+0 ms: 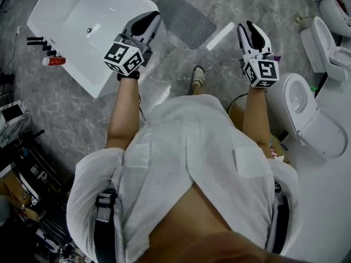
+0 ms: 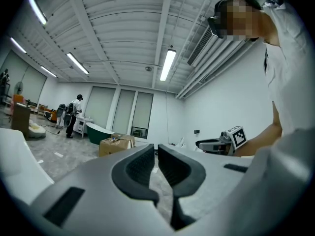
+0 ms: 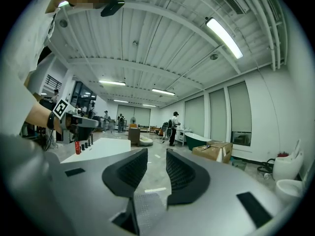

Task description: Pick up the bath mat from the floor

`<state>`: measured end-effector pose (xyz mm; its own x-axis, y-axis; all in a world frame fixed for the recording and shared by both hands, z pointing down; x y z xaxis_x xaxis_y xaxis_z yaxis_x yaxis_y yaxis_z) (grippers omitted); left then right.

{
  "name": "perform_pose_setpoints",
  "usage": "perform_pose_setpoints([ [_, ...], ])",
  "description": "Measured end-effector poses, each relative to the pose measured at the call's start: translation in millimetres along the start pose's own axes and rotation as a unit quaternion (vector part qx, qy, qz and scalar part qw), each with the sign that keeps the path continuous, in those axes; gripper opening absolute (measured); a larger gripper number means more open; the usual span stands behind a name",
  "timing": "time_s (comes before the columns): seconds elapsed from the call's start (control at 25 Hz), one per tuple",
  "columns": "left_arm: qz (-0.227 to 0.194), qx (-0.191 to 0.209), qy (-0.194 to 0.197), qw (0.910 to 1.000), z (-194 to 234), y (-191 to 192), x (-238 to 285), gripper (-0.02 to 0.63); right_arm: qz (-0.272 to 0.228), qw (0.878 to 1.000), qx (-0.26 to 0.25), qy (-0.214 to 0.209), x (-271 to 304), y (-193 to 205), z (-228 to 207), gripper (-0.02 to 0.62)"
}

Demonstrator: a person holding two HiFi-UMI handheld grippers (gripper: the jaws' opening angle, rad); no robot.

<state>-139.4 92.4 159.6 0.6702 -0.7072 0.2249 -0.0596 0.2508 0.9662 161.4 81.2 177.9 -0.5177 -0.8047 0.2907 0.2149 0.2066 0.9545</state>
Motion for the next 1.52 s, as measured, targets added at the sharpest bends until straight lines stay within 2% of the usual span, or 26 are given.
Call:
perform_pose_setpoints([
  [0.24, 0.007, -0.016, -0.011, 0.9998, 27.6, -4.4, 59.6, 0.018, 0.016, 1.000, 0.004, -0.016, 51.7, 10.4, -47.2, 0.150],
  [0.48, 0.015, -0.023, -0.017, 0.9995, 37.2, -5.6, 107.8, 0.018, 0.027, 0.999, 0.006, -0.034, 84.8, 18.7, -84.9, 0.155],
  [0.72, 0.015, -0.044, -0.025, 0.9986, 52.4, 3.8, 130.5, 0.018, 0.047, 0.997, 0.005, -0.056, 118.1, 33.7, -98.4, 0.157],
  [0.96, 0.016, -0.062, -0.026, 0.9976, 76.7, 23.3, 138.0, 0.018, 0.075, 0.995, 0.010, -0.068, 152.1, 54.8, -87.8, 0.169],
  [1.2, 0.013, -0.077, -0.023, 0.9967, 101.7, 68.5, 147.6, 0.018, 0.097, 0.992, 0.023, -0.074, 189.9, 102.8, -76.3, 0.184],
  [1.52, 0.033, -0.095, -0.004, 0.9950, 132.9, 168.7, 182.5, 0.018, 0.129, 0.988, 0.039, -0.078, 253.0, 210.2, -58.0, 0.189],
])
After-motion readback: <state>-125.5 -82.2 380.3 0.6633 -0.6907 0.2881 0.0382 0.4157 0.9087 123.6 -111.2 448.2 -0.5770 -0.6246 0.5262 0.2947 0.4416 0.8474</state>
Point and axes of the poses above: the fingertips, and each gripper's own axes: x forward along the fingers, z to its left, y out of its underside, the point moved 4 cm from there along -x, backward along the fingers, and after that the axes turned 11 degrees about z, right-handed, at the moved point
